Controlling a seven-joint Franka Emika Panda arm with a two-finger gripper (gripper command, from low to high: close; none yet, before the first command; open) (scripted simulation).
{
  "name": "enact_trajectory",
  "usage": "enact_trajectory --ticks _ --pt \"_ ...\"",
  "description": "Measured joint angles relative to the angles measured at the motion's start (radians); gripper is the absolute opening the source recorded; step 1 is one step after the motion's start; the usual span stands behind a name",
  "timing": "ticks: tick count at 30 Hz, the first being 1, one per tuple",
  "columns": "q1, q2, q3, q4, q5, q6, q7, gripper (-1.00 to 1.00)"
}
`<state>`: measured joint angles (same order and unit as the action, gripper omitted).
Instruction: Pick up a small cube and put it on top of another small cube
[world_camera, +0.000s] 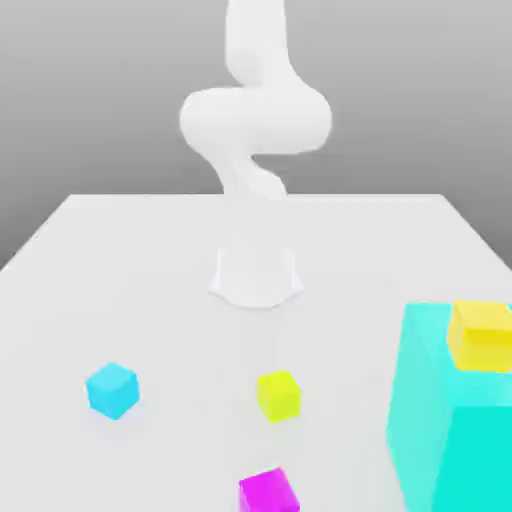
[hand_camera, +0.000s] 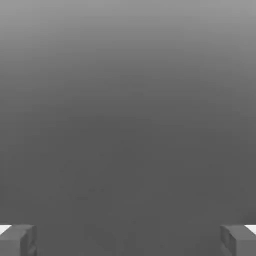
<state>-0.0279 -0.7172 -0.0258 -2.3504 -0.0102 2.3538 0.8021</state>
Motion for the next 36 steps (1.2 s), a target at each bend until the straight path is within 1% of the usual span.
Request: enact_trajectory --ticks 12,16,19,22,25,27,28,34,36 --pt "-0.146 0.447 -0.163 -0.261 -0.024 0.287 -0.011 0.0" --pt "-0.188 0.592 -0.22 -0.346 -0.006 0.38 -0.033 0.0" --pt "-0.234 0.703 -0.25 -0.41 0.029 0.449 -0.065 0.0" --pt "-0.268 0.815 -0.229 -0.429 0.108 0.527 -0.125 0.0" --pt "-0.331 0.925 -0.145 -0.412 0.2 0.612 -0.193 0.0" --pt "-0.391 0.996 -0.077 -0.398 0.237 0.67 -0.223 0.0" --pt "-0.406 1.015 -0.06 -0.395 0.246 0.685 -0.23 -1.0" --pt "-0.415 1.024 -0.051 -0.393 0.247 0.692 -0.23 -1.0" --pt "-0.393 0.986 -0.078 -0.401 0.221 0.662 -0.21 -1.0"
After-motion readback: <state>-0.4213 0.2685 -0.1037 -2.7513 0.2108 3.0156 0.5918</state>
